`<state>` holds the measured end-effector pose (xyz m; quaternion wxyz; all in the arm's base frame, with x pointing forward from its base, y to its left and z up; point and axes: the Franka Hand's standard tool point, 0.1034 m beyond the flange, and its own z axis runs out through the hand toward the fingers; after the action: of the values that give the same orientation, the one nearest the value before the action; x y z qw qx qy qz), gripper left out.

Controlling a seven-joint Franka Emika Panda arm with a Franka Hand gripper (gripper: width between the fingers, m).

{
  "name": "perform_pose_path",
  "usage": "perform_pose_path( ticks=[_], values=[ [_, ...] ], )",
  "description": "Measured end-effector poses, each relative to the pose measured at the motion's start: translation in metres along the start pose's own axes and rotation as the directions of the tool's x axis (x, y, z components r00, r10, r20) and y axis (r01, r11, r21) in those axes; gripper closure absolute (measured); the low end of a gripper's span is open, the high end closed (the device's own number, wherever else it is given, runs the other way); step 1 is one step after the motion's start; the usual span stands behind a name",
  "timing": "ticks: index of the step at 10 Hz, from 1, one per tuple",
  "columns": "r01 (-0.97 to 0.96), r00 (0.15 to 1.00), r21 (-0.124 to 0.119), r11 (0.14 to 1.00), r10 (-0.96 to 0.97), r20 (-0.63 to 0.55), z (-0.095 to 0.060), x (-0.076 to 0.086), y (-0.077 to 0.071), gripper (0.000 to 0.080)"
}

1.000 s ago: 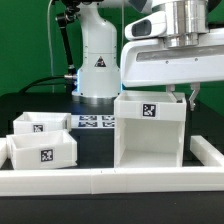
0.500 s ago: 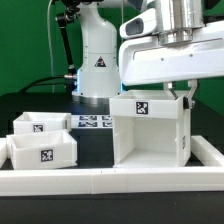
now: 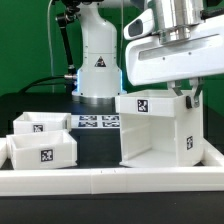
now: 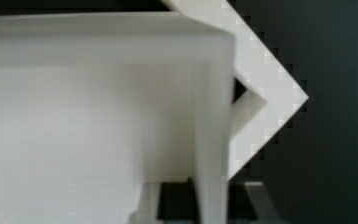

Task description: Assemble drawer

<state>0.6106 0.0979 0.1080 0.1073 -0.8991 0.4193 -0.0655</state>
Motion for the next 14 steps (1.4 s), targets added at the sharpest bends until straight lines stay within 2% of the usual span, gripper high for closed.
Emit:
perform_pose_path(
  ticks=[3, 6, 9, 12, 14],
  values=[
    [-0.143, 0.99, 0.009, 0.99, 0.143, 0.002, 0.001, 0.009, 0.0, 0.0757],
    [-0.277, 0.961, 0.021, 0.961, 0.276, 0.016, -0.001, 0.007, -0.003, 0.0755],
    [-0.457, 0.889, 0.035, 0.889, 0.456, 0.041, 0.001, 0.014, -0.008, 0.0755],
    [-0.601, 0.798, 0.032, 0.798, 0.598, 0.072, 0.004, 0.019, -0.016, 0.0755],
    [-0.6, 0.799, 0.033, 0.799, 0.597, 0.073, 0.006, 0.02, -0.018, 0.0755]
  ],
)
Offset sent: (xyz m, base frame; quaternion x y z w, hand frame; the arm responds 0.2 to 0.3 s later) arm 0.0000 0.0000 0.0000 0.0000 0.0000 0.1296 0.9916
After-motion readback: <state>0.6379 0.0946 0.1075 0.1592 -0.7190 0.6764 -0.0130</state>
